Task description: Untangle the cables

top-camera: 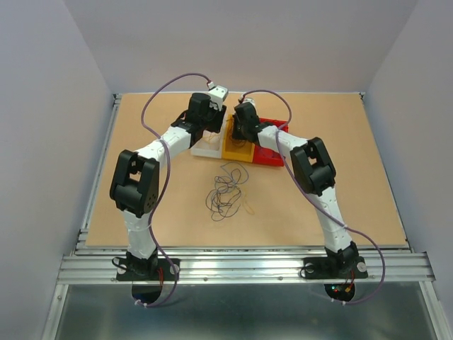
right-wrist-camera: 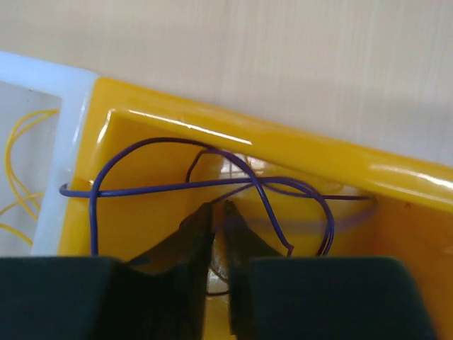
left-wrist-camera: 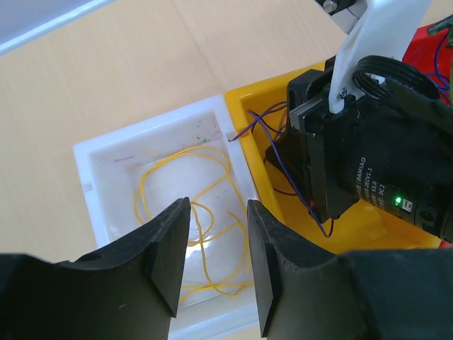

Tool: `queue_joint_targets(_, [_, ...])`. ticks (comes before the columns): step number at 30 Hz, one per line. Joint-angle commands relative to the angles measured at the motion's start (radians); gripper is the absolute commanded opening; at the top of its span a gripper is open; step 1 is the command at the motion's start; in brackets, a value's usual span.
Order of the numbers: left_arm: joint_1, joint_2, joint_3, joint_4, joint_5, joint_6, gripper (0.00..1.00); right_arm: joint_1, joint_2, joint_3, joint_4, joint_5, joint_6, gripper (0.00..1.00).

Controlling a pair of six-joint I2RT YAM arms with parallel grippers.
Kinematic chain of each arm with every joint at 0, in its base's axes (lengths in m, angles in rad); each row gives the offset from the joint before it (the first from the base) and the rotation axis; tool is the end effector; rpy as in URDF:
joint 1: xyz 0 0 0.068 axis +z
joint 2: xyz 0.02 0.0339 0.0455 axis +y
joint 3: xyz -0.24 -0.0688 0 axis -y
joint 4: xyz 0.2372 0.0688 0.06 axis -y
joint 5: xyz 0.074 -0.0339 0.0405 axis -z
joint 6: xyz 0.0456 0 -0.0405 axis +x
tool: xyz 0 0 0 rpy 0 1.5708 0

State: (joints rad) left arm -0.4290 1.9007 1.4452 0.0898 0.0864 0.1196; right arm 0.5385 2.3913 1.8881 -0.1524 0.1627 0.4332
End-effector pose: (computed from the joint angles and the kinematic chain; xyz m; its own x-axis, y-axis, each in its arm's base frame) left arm 0.4064 -0.1902 0.2474 -0.2647 0.2518 -0.9309 0.5230 0.8485 0.0808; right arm 0.4559 0.2637 0.1428 -0.6412 0.0995 -0.7609 -0.1396 0.9599 0.2431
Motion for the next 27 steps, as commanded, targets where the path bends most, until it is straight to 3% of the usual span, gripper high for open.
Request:
queue_joint_targets(1, [0.010,-0.057,-0.002,0.036,0.013,0.014,0.49,0.018,-0.081,0.002,-0.098,0.066,-0.050,0.30])
queue_joint_targets(10, [0.013,-0.162,-0.005,-0.050,0.010,0.087,0.52,0.071,-0.378,-0.131,-0.107,0.192,-0.079,0.59])
queue_joint_targets(20, [-0.031,-0.336,-0.118,-0.111,-0.034,0.129,0.53,0.078,-0.468,-0.237,-0.200,0.255,-0.054,0.66])
queue_joint_targets(27, [-0.075,-0.495,-0.385,-0.024,0.134,0.222,0.56,0.080,-0.625,-0.503,-0.130,0.248,-0.022,0.62])
